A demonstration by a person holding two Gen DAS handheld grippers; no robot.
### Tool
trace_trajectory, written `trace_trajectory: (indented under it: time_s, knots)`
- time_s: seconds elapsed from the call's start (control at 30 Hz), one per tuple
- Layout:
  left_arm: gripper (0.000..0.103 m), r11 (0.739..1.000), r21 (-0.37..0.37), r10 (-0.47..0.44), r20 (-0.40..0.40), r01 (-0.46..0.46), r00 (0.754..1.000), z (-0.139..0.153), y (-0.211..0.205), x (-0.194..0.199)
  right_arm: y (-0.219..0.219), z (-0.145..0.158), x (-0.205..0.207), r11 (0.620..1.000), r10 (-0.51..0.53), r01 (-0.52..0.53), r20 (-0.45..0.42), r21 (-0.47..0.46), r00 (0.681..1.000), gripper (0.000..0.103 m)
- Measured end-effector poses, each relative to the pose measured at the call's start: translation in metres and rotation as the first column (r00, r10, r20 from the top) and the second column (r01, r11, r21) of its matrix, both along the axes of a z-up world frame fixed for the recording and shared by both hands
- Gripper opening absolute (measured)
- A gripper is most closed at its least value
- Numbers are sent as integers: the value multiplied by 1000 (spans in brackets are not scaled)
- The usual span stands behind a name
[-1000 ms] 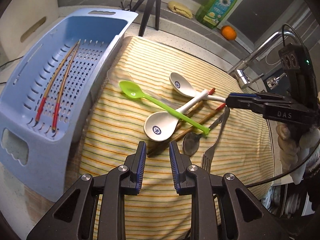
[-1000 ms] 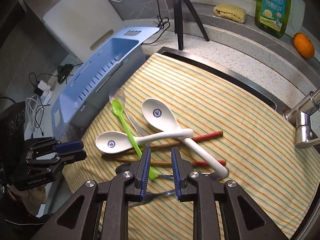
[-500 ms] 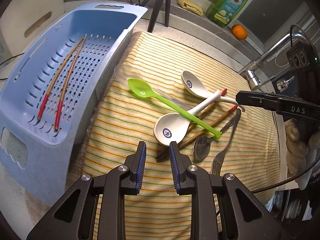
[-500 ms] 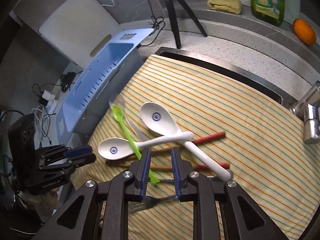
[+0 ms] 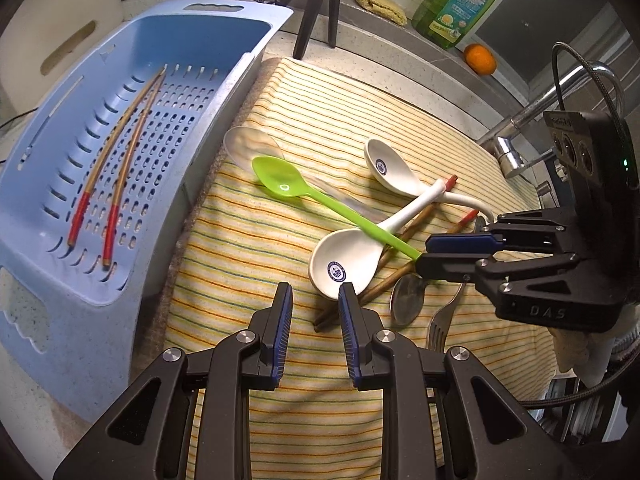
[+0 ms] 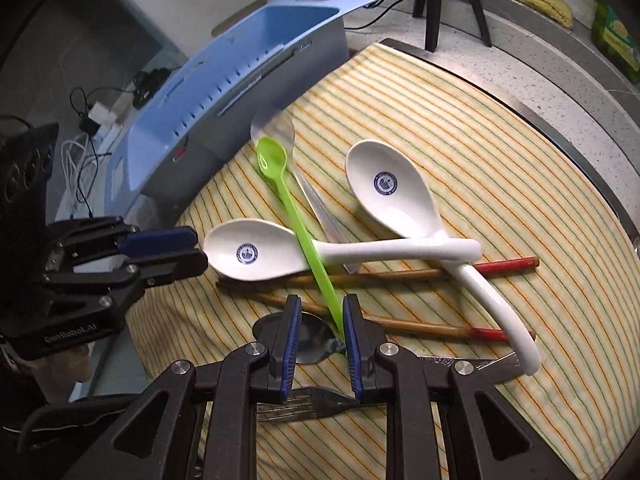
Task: Organize utensils
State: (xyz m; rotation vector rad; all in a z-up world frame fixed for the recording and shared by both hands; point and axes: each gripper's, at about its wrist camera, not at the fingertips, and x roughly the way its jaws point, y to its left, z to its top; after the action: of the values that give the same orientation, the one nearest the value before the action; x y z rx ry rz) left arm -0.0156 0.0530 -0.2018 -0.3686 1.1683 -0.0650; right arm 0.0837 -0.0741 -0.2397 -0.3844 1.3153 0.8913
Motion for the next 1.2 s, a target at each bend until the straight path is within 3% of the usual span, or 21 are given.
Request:
trace_trajectory:
  time_s: [0.27,0.47,0.67,0.8,0.97,1.2]
  knots:
    - [22,1000,-5,-5,-1,5,1000,0,-1,2,8,-6,-2,998,45,-43,36,-45,998,19]
    - [22,1000,-9,3,1,-3,1000,1,0,-2,15,-6,-1,993,97,-95,20,-73,995,7]
    - [22,1000,-15,12,-2,-12,1000,0,2,-7,20,4,1,986,137,-129,68,-102,988,6]
    - [22,1000,-19,12,-3,-12,1000,0,3,-7,33,17,4,972,213,-194,139,-136,967,6]
    - [22,1000,-23,13,-3,-13,1000,0,3,-6,53,18,4,938,316,-286,145,-193,938,6]
    - [22,1000,-27,11,-5,-12,1000,-2,4,-1,54,19,13,919,352,-299,198,-256,915,7]
